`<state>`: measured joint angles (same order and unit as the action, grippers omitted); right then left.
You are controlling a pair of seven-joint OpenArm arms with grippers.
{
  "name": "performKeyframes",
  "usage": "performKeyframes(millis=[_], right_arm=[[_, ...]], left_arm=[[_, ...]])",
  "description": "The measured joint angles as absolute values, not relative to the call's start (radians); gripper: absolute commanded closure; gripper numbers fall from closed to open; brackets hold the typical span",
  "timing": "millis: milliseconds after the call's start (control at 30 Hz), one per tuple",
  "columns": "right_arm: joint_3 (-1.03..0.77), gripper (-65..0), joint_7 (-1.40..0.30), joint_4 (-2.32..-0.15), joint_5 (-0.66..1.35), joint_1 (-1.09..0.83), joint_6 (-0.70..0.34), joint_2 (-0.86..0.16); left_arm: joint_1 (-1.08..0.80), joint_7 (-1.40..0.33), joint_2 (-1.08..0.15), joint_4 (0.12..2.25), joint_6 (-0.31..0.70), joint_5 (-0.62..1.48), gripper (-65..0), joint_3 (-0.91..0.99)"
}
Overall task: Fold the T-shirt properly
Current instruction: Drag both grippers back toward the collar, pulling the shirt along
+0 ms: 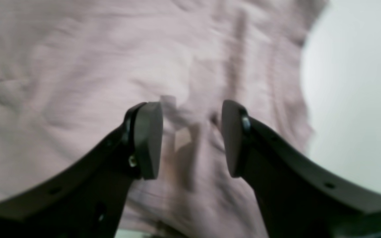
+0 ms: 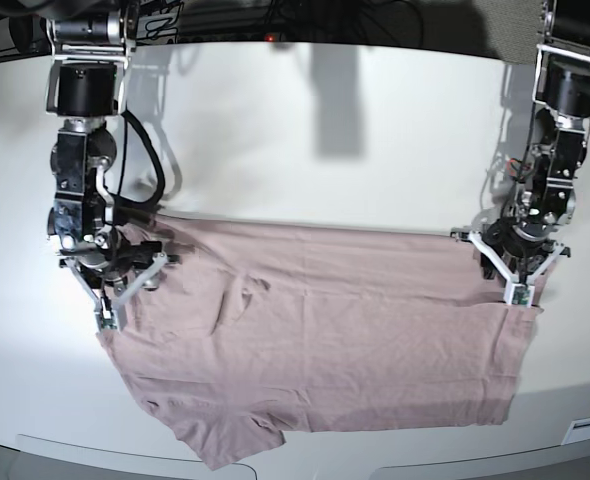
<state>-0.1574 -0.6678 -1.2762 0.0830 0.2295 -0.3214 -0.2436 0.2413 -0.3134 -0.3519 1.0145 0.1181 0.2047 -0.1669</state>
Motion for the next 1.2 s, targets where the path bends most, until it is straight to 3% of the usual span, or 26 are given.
performKeyframes(millis=[167, 867, 1200], right_arm=[[-0.167, -29.3, -0.698, -1.276, 0.134, 0.206, -0.417, -0.246], [-0.157, -29.3, -0.64, -1.348, 0.149, 0.01, -0.458, -0.258], [-0.162, -29.3, -0.658, -1.503, 0.138, -0.136, -0.454, -0.258]], left_arm=[[0.236, -0.346, -0.352, 1.015, 0.163, 0.26, -21.7, -0.136], [0.141, -0.265, -0.355, 1.044, 0.184, 0.273, -21.7, -0.13], [-0.007, -0.328, -0.363, 1.246, 0.183, 0.225, -21.7, -0.097]])
